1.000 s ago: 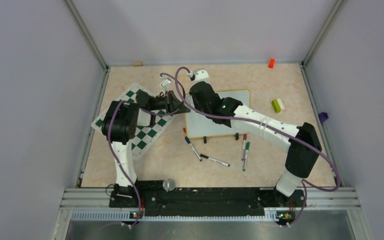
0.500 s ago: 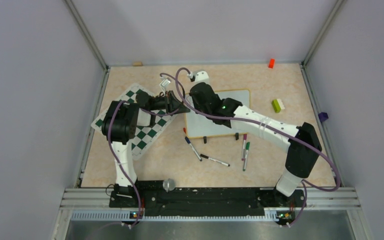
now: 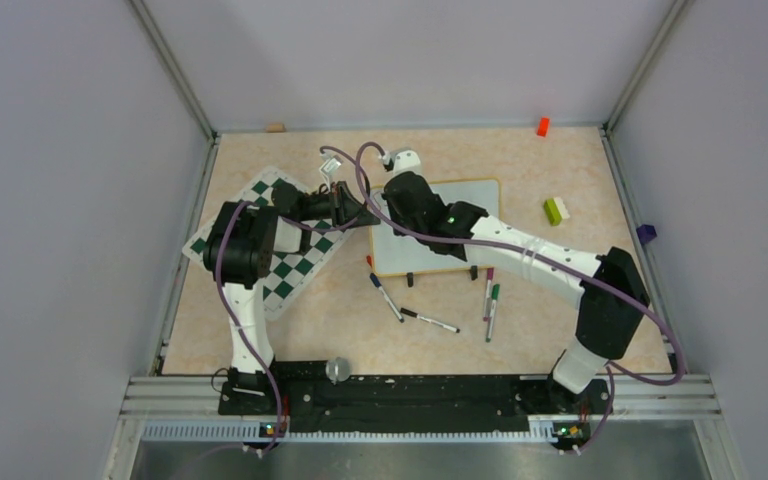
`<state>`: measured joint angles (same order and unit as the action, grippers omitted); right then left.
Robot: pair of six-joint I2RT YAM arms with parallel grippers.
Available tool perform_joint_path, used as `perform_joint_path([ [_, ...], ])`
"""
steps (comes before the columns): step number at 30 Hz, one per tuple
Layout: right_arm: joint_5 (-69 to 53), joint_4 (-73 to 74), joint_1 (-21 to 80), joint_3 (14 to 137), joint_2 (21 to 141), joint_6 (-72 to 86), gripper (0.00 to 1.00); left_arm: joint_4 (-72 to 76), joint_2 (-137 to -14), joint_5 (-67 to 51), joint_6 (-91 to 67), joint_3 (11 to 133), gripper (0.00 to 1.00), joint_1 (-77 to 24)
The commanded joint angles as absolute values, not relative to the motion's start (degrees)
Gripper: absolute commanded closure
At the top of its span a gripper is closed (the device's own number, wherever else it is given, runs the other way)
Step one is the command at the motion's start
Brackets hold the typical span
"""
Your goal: Write a sentence on the whiteboard
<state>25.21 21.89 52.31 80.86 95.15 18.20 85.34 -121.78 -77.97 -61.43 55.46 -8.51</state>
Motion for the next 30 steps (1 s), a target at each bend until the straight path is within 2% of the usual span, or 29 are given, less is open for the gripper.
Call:
perform_joint_path([
  [1, 24.62, 21.46, 51.65, 79.28, 93.1, 18.87, 1.0, 92.81, -119.45, -77.54, -61.61, 55.55, 1.0, -8.7],
  [12, 26.47, 21.94, 51.66, 78.19, 92.54, 18.79, 1.0, 92.76, -119.58, -77.64, -61.6, 55.6, 1.0, -8.7],
  [30, 27.93, 23.63, 51.56, 83.93, 93.42, 16.54, 1.0, 92.81, -119.53, -77.65, -61.61, 55.64, 1.0, -8.68],
])
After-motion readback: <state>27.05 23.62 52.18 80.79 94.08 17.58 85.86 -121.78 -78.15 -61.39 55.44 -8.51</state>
